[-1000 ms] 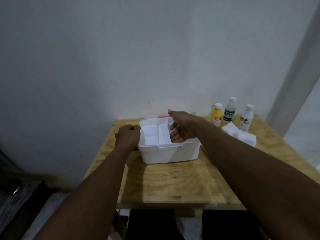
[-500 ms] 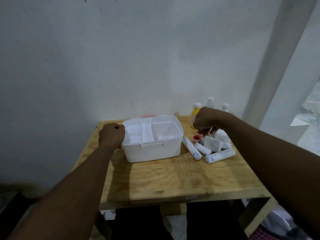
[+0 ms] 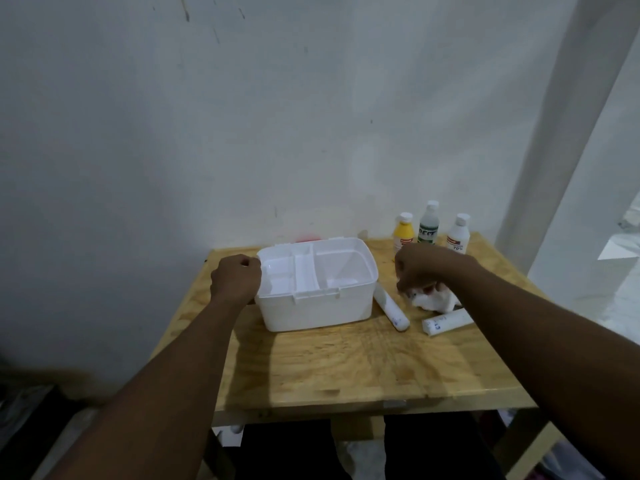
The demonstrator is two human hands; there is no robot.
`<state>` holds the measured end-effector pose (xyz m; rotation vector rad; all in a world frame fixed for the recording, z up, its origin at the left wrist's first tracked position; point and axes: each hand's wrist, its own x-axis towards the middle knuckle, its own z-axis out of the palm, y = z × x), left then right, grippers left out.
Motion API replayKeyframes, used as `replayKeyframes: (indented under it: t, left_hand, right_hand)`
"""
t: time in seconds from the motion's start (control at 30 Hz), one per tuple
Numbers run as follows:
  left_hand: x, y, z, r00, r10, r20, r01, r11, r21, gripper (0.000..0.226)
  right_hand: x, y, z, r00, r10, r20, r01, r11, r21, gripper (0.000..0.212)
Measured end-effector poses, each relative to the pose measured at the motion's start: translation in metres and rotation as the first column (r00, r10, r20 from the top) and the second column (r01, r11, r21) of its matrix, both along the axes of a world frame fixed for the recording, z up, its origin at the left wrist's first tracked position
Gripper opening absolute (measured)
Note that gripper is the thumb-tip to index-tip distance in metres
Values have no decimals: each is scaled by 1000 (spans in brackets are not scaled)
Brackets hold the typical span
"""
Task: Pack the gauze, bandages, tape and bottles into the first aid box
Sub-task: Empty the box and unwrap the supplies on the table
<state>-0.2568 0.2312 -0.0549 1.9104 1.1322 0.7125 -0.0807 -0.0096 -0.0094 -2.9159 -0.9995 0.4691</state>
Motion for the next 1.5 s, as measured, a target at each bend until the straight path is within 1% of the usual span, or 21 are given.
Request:
replayKeyframes:
  t: [0.07,0.13,0.2,0.23,0.27,0.3,0.43,0.5,0.57,0.63,0.73,0.83,0.93,1.03,1.07,1.13,1.23,1.3,1.37,1.43,1.5]
  left_hand:
    - [0,0,0,1000,5,8,-5,1000,-4,21]
    - [0,0,-1,1000,4,16,-4,1000,-14,22]
    - [-1,0,-2,1000,-1,26,1,1000,-24,21]
    - [-1,0,-2,1000,0,29,1,1000,-26,21]
    - [-2,0,-2,999,0,32,1,1000,-26,20]
    - [-2,-1,-2,999,-2,33,3,1000,-24,20]
    - [-3,-2,-1,1000,-16,25,17,1000,-18,21]
    - [-3,-2,-1,1000,-25,18,25,1000,-12,21]
    - [-3,-1,0,1000,-27,13,27,1000,-5,18]
    - [-3,-1,0,1000,-18,10,18,1000,-10,21]
    - [-3,-1,0,1000,-7,13,7,1000,-6,25]
    - [-2,0,-1,1000,-7,21,7,1000,-4,20]
    - [-3,-1,0,1000,-11,17,11,1000,-5,19]
    - [-3,-1,0,1000,-14,15,14,1000,-3,19]
    - [-3,-1,0,1000,-16,12,16,1000,1,19]
    - [-2,1,0,1000,-24,-3,24,1000,12,20]
    - [-1,2,1,999,-33,-30,34,999,27,24]
    - [-1,3,3,995,-35,-92,44,994,96,26]
    - [-3,3,10,986,-7,-166,45,973,226,32]
    - [-2,5,21,985,-17,-170,80,926,368,30]
    - [6,3,33,981,-100,-167,171,852,494,25]
  right_hand:
    - [1,7,23,997,4,75,-13,992,125,19]
    - [-2,19,40,992,-8,127,-39,932,362,19]
    - [-15,35,46,999,26,23,-35,790,613,19]
    - [-25,44,45,996,75,-47,-22,725,689,18]
    - [-36,54,40,988,125,-86,-23,686,727,18]
    - [-46,64,33,982,164,-89,-45,671,740,20]
    - [-72,91,4,974,223,-33,-136,696,705,30]
    - [-77,94,-5,972,236,7,-181,723,667,28]
    - [-80,93,-10,969,239,60,-220,729,648,25]
    - [-81,94,-10,964,234,125,-260,737,624,24]
    - [-81,96,-10,936,274,221,-351,774,527,25]
    - [-75,96,-15,925,306,226,-379,795,473,29]
    - [-72,97,-23,937,285,201,-347,817,461,30]
    - [-68,97,-29,934,303,188,-355,844,401,40]
    - [-67,97,-30,932,311,185,-361,837,411,42]
    - [-67,94,-25,945,287,155,-326,800,504,42]
    - [-58,85,-8,970,224,99,-233,722,652,32]
    - [-46,75,7,984,146,98,-172,687,706,26]
    - [-25,60,19,992,55,114,-121,670,733,22]
    - [-1,40,24,990,5,144,-103,724,682,19]
    - [21,19,21,978,-8,207,-113,816,567,13]
